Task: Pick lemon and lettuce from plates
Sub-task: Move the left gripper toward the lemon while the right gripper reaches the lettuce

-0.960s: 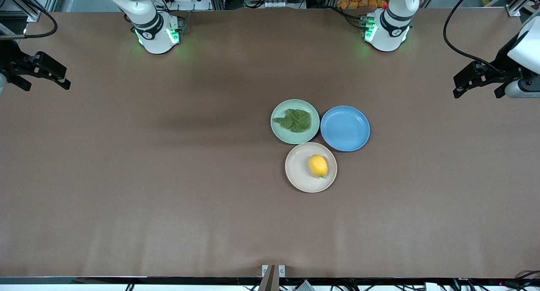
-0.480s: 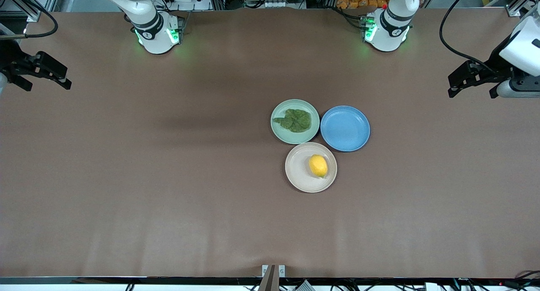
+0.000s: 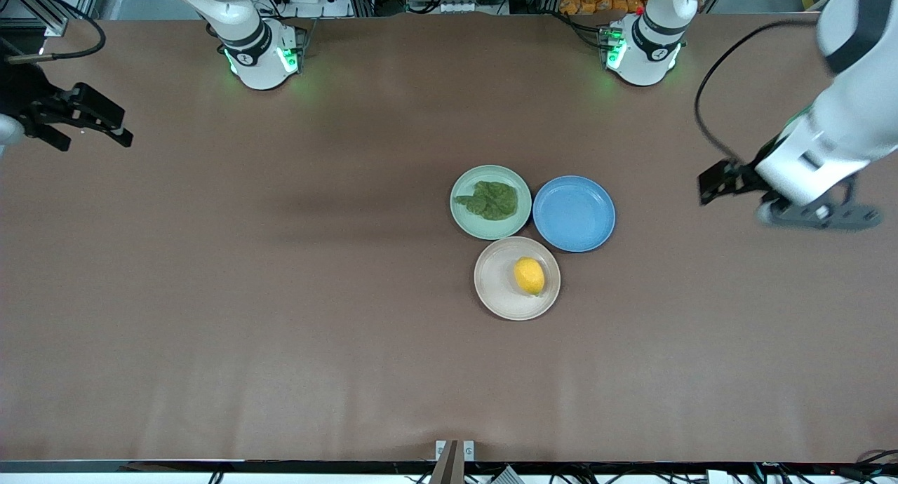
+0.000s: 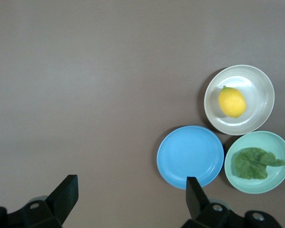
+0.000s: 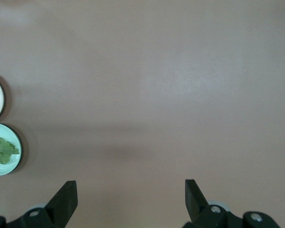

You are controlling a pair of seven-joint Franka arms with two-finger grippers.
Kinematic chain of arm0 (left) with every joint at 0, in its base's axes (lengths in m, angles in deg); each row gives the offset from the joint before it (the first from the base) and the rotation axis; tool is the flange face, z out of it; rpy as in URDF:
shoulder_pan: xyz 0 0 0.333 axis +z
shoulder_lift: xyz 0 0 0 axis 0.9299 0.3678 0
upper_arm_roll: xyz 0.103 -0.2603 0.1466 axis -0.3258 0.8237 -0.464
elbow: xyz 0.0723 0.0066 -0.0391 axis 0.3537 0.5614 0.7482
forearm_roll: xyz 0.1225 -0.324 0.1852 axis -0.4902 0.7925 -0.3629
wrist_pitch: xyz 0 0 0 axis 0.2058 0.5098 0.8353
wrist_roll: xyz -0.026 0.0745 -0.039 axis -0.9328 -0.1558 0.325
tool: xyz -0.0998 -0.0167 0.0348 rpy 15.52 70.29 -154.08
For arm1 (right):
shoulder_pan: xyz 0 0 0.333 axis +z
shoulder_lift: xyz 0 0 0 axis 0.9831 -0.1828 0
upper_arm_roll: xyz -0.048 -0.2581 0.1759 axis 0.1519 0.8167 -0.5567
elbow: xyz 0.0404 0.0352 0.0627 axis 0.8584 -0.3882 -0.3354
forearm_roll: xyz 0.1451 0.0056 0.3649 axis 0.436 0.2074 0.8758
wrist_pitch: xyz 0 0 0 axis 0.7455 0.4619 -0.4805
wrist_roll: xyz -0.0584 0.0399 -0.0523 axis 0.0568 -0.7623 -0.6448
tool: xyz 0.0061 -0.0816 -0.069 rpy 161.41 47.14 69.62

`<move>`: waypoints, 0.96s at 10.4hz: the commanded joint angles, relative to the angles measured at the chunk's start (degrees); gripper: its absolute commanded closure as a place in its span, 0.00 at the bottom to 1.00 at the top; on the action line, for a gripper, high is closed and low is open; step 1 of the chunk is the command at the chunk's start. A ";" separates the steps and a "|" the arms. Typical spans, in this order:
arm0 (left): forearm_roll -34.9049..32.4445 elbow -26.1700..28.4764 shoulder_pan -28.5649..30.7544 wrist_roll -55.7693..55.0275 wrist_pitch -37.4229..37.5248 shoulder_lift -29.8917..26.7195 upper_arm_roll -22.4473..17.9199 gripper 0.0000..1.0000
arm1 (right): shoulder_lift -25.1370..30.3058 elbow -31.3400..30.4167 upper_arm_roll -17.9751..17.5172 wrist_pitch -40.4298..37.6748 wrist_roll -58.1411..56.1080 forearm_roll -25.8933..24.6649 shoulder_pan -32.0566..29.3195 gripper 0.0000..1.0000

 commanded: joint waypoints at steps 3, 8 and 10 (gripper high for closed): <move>0.07 -3.74 -5.33 -7.74 -5.74 10.31 0.06 0.00 | -0.32 -1.16 -4.42 2.13 9.08 1.15 1.16 0.00; 0.24 -3.92 -10.25 -14.11 -14.06 20.76 0.24 0.00 | -2.51 -1.25 -10.23 3.62 17.18 1.24 1.07 0.00; 0.24 -4.19 -14.45 -29.30 -21.88 25.59 -0.02 0.00 | -3.92 -1.42 -12.34 4.15 19.03 1.07 1.51 0.00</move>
